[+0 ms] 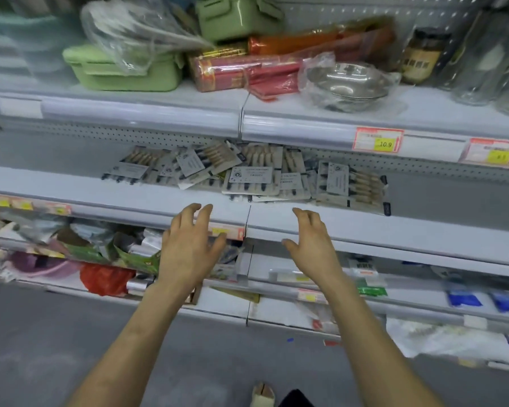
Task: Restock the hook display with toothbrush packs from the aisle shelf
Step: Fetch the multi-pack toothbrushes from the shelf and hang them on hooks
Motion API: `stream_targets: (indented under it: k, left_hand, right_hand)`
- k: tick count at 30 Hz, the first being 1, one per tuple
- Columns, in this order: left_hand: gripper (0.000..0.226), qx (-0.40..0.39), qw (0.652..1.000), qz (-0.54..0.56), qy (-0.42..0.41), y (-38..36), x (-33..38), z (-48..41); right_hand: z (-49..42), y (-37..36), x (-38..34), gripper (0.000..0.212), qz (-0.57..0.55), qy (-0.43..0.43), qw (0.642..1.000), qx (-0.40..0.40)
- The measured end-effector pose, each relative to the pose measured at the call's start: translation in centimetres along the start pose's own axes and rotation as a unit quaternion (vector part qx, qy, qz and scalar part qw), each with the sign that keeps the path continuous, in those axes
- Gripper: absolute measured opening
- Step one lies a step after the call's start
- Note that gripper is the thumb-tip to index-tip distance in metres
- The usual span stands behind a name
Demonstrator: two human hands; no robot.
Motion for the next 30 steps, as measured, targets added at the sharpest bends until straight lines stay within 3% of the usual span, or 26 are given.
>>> stream_targets:
  k: [6,16,22,25,30]
  left_hand:
    - [0.066,-0.013,1.000,0.013,0.008,-3.2,-0.2,-2.4]
    - [0.062,-0.055,0.998,-0.010,-0.006,-7.6,-2.7,-4.6]
    - [0.063,-0.056,0.998,-0.003,-0.015,-8.9,-4.1,-8.4]
    - [0.063,-0.062,0.998,-0.012,-0.022,-9.8,-3.4,-10.6]
    - [0.063,-0.068,0.997,-0.021,-0.031,-11.3,-2.9,-12.5]
  right_hand:
    - [-8.8,0.4,2.3,0.060,-0.016,0.007,1.000,-0.019]
    - [-17.2,-2.6,8.8,0.048,-0.042,-0.080,0.995,-0.039]
    - [-22.5,-2.9,11.7,0.060,-0.118,-0.124,0.985,-0.001]
    - [-23.1,-3.3,11.5,0.073,-0.197,-0.146,0.970,0.012]
    - [-23.8,-4.1,11.7,0.042,-0.356,-0.202,0.911,0.057]
Point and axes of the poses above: each hand's wrist, its own z-axis away from the middle knuckle, its own y-axis out of the back of the hand, x = y × z, the point moved 10 cm from there along -z, towards the middle knuckle
